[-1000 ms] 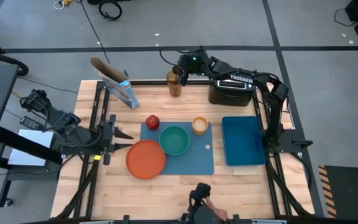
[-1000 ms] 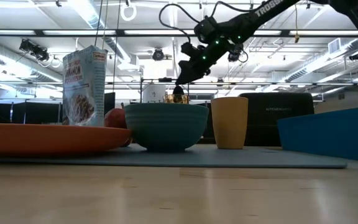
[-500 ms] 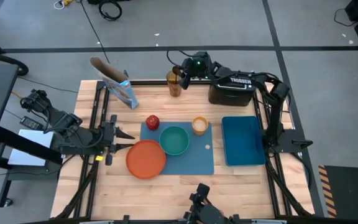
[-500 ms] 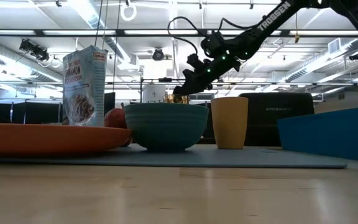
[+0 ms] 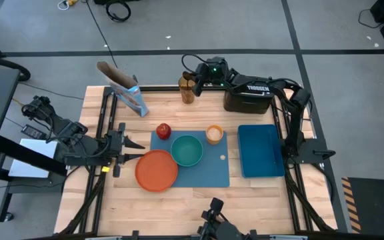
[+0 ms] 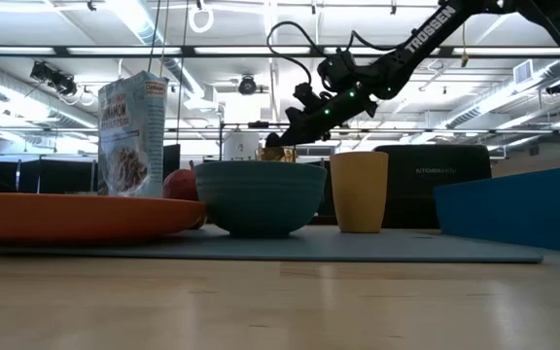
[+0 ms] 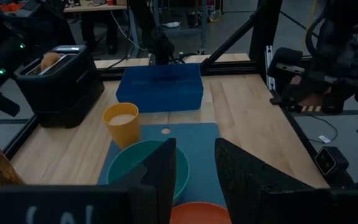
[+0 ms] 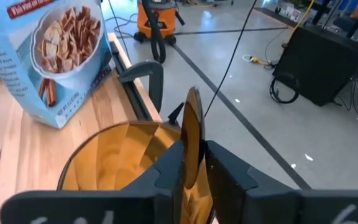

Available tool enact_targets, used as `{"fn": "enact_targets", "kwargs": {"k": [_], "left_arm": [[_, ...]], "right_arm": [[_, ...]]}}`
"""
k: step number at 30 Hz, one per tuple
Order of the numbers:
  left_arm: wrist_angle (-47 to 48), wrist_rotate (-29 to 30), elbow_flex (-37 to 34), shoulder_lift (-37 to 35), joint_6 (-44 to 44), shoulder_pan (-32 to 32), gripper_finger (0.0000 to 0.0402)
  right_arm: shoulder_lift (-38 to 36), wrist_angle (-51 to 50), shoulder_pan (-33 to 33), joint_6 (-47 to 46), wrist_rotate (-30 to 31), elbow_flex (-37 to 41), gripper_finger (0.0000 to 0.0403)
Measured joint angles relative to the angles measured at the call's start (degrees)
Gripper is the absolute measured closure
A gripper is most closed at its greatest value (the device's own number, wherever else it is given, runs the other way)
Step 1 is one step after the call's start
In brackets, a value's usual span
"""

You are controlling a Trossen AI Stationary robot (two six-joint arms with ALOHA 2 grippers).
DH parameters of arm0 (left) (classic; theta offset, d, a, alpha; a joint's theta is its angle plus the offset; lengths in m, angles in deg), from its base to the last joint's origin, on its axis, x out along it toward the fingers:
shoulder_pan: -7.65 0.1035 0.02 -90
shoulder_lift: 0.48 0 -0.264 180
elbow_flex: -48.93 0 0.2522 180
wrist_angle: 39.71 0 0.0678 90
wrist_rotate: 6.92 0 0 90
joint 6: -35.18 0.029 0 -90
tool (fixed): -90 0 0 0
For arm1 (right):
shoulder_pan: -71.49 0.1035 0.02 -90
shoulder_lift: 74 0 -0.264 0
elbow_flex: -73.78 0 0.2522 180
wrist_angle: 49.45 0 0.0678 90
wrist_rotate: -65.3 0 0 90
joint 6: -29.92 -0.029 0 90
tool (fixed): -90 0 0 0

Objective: Arrange a breakfast setting
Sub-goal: Put the black spoon on the blue mat

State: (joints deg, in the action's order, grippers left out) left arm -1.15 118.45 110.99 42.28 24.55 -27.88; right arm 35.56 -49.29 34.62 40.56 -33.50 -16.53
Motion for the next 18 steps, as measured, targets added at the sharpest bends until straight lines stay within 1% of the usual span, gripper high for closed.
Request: {"fn": "enact_targets", "kwargs": {"k": [5,10,13,18], "left_arm": [[-0.19,0.06,0.00,0.00,-0.04,0.00,0.0283],[-0.18,0.57,0.00,0.00,-0.11,0.00,0.0283],[-0.18,0.60,0.00,0.00,-0.49,0.00,0.0283],[-0.21,0.63,0.00,0.00,0.44,0.19,0.0283]], "right_arm": [[0.00,0.64,0.09,0.00,0.00,-0.01,0.0343],[0.00,0.60,0.08,0.55,0.76,-0.02,0.0340],[-0.11,-0.17,0.08,2.74,0.50,-0.28,0.0322],[-0.11,-4.63,0.08,3.81,-0.05,-3.98,0.0266]]}}
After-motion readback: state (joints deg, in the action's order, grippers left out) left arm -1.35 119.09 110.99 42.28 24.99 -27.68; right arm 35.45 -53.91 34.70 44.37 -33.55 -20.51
